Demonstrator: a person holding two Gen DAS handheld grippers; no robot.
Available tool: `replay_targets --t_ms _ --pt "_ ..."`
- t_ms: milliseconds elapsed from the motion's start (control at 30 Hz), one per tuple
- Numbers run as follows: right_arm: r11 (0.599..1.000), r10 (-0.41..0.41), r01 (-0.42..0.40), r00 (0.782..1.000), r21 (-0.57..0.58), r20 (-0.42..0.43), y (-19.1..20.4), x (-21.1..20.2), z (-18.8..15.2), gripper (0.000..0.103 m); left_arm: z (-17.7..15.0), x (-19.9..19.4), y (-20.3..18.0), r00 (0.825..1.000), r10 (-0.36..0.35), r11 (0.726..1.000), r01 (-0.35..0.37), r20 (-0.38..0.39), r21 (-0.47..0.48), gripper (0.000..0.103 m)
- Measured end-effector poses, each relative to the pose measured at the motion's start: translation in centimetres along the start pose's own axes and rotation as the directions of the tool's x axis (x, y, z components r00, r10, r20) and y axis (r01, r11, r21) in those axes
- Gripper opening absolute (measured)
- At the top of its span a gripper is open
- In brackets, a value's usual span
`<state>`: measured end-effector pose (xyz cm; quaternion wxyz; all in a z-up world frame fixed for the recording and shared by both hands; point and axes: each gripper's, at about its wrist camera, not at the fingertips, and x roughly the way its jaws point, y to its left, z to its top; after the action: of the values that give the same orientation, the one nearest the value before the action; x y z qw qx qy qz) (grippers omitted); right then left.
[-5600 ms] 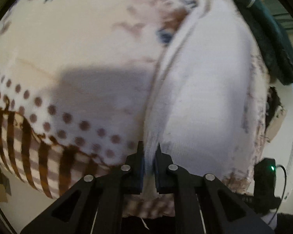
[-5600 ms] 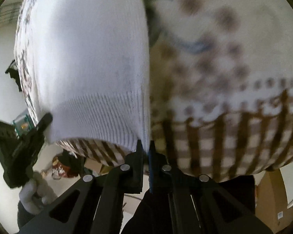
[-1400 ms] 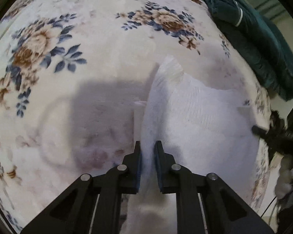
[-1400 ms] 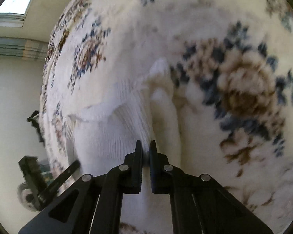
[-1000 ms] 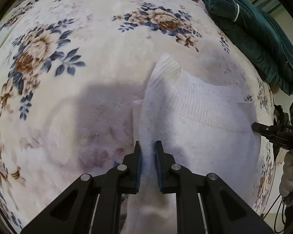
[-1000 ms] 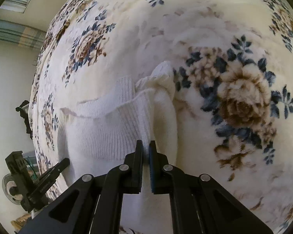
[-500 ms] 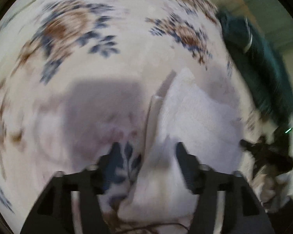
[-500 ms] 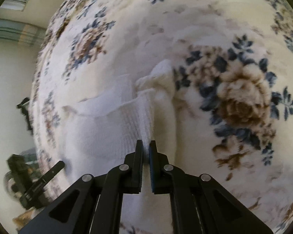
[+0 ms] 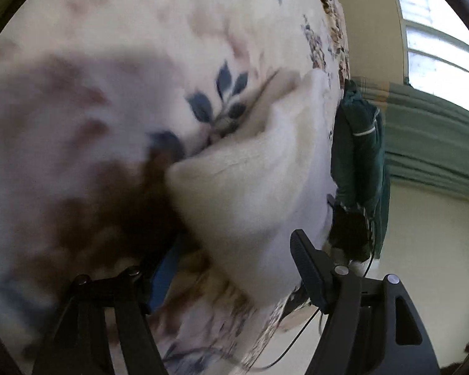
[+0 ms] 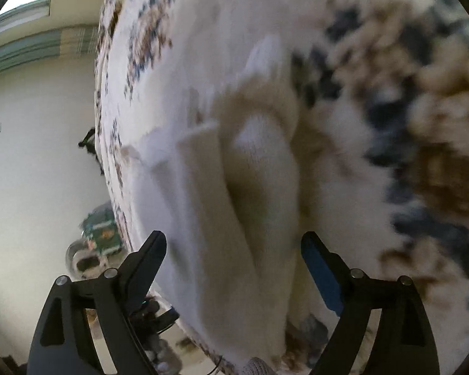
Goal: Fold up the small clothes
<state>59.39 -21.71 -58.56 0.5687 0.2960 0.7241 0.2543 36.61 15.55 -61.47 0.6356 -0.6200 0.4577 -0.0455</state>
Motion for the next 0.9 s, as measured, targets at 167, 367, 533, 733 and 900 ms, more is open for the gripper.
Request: replay_targets --t_ms 167,367,533,733,900 --pt "0.999 0.004 -0.005 1.0 -0.043 -0.019 0.4 3.2 0.5 0.088 2.6 1.8 -1.8 0.989 -0.051 0.998 0.057 0.137 -0.035 0.063" --pt "0.999 0.015 -0.02 0.989 0.031 0.146 0.6 2.5 -3.0 0.034 6.6 -0.9 -7.1 0.995 0.013 0.987 -0.029 0.1 0.157 0.033" --pt "0.988 0.038 -0.068 0.978 0.139 0.206 1.6 2.5 -12.7 0.027 11.4 -1.5 -11.7 0.993 0.114 0.922 -0.111 0.016 0.37 0.033" --pt "0.951 0.107 -0.142 0.985 0.276 0.136 2.8 8.0 -22.5 0.034 13.5 5.1 -12.7 0.924 0.345 0.819 -0.211 -0.164 0.534 0.055" --pt "0.949 -0.005 -0.03 0.994 0.315 0.11 2.1 7.8 -23.2 0.049 11.4 1.0 -11.6 0.932 0.358 0.81 -0.283 -0.052 0.513 0.058"
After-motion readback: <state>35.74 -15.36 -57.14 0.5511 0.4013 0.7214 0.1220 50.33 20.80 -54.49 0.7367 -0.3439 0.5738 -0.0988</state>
